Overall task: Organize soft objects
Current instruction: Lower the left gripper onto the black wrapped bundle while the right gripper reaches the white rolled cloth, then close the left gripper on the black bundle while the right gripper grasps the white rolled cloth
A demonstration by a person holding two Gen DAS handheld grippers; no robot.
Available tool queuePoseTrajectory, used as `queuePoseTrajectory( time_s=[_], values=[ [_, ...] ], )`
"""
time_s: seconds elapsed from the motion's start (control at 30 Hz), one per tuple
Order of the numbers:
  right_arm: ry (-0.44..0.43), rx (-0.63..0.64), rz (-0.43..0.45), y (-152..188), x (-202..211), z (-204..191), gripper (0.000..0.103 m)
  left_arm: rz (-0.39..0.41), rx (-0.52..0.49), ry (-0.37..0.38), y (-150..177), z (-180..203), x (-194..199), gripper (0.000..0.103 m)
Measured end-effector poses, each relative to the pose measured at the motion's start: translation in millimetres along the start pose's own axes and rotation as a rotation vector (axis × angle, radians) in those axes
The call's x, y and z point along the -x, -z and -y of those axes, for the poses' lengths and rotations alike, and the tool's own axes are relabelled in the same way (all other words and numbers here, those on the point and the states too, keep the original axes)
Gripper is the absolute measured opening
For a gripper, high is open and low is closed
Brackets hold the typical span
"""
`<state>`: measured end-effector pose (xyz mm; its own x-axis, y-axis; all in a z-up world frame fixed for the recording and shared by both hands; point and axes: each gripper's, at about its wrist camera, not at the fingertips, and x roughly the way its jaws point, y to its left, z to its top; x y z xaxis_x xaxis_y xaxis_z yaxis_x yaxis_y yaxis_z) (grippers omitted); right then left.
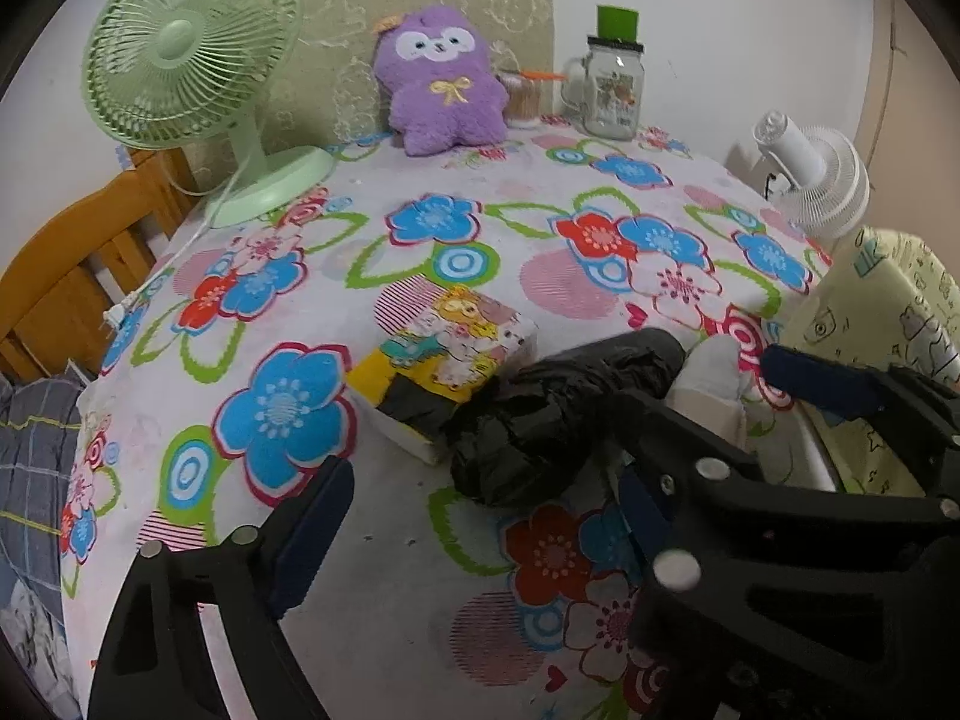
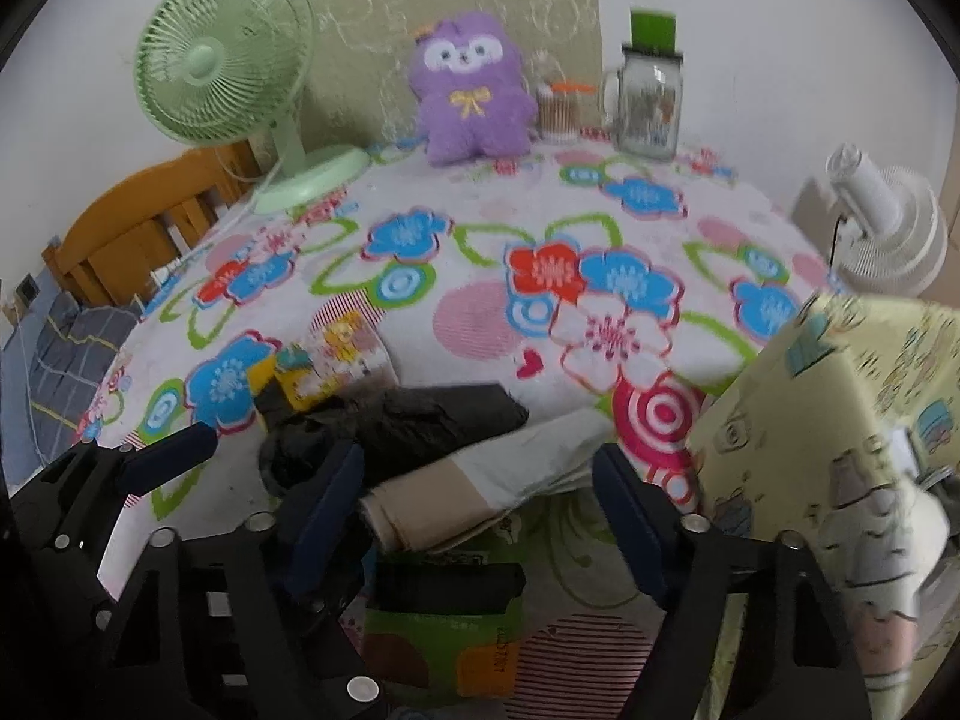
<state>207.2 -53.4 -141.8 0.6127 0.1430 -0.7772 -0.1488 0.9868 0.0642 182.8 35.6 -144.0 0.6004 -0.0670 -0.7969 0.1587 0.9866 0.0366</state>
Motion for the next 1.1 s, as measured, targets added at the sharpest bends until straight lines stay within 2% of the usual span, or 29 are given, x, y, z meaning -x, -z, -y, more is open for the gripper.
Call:
queuePoseTrajectory(
  time_s=[0.17, 0.27, 0.33, 0.4, 0.5, 0.53, 0.73, 1.1],
  values=[
    [-0.018, -0.010, -0.025, 2.8, -8.6, 0.8, 0.065, -0.026, -0.008, 0.020, 0.1, 3.0, -8.8, 0.074],
    [-0.027, 0.000, -0.027, 2.8, -10.6, -0.6, 0.056, -0.034, -0.009, 0.037, 0.4, 4.2, -11.9, 0.059],
    [-0.036, 0.011, -0.028, 3.1, -12.0, -2.2, 0.050, -0.040, -0.016, 0.045, 0.5, 6.2, -14.5, 0.045],
    [-0.032, 0.018, -0.023, 2.6, -11.9, -3.5, 0.047, -0.042, -0.018, 0.051, 0.4, 6.5, -15.7, 0.040],
    [-0.026, 0.018, -0.020, 2.3, -12.3, -2.3, 0.030, -0.035, -0.017, 0.059, 0.5, 6.3, -15.0, 0.029],
    [-0.024, 0.020, -0.028, 2.3, -13.7, -2.1, 0.021, -0.033, -0.021, 0.058, 0.8, 6.9, -14.9, 0.027],
    [-0.021, 0.023, -0.021, 3.0, -12.4, -1.8, 0.019, -0.016, -0.033, 0.046, 1.3, 7.7, -12.9, 0.019],
    [-0.016, 0.030, 0.005, 6.5, 1.1, -3.0, 0.016, 0.019, -0.039, 0.024, 5.6, 9.1, 1.1, 0.017]
  ],
)
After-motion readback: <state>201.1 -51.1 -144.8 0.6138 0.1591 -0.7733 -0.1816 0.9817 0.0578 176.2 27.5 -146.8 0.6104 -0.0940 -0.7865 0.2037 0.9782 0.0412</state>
